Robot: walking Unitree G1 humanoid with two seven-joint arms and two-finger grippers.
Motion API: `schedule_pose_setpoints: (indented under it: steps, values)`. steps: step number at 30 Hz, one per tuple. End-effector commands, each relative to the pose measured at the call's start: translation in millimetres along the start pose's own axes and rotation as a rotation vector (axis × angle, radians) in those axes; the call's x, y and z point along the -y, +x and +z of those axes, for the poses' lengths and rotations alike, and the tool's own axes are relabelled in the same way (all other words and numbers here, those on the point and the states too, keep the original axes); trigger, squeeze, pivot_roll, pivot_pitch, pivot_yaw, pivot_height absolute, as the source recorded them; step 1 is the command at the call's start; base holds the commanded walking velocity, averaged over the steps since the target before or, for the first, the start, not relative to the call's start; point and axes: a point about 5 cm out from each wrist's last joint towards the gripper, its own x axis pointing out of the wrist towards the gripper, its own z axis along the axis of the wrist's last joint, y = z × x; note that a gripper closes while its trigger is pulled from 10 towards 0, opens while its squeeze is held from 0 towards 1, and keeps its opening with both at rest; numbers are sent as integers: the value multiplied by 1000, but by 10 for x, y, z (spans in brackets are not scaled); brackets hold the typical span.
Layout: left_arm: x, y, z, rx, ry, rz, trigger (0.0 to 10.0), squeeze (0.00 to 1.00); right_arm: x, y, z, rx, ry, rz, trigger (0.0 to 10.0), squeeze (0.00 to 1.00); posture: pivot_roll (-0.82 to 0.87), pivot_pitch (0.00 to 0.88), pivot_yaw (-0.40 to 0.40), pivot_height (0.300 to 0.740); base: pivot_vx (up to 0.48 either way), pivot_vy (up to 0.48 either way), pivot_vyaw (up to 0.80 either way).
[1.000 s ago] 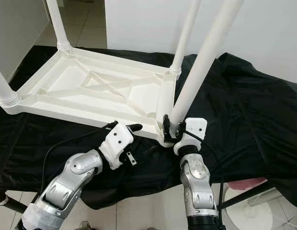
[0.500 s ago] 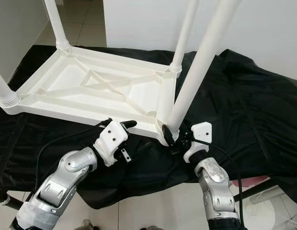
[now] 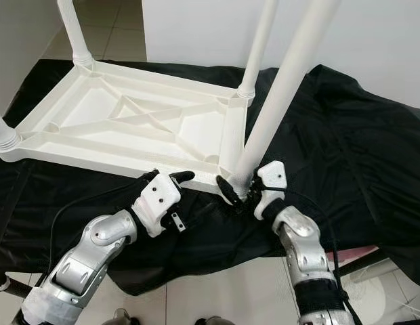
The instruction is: Building children table
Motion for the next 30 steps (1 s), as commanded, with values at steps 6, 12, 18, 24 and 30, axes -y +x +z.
schedule_pose_setpoints:
  steps: [6, 12, 18, 24, 30]
  values:
    - [25, 26, 12, 8, 12, -26, 10000, 0, 37, 42, -40, -24, -27, 27, 1804, 0, 7, 101, -115, 740, 0, 0, 0]
    - [52, 3, -11, 3, 7, -20, 10000, 0, 76, 20, -82, -46, -38, 38, 0, 0, 3, 99, -125, 740, 0, 0, 0]
    - [58, 21, -24, 4, 9, -26, 10000, 0, 114, -25, -67, -31, -16, -18, 10000, 0, -7, 100, -125, 740, 0, 0, 0]
    - [42, 12, -46, -5, 15, -31, 10000, 0, 110, -57, -67, -39, -30, -109, 10000, 0, -20, 100, -109, 740, 0, 0, 0]
    - [79, 29, -51, -5, 13, -54, 10000, 0, 56, -96, -95, -44, -16, -222, 10000, 0, -31, 98, -86, 740, 0, 0, 0]
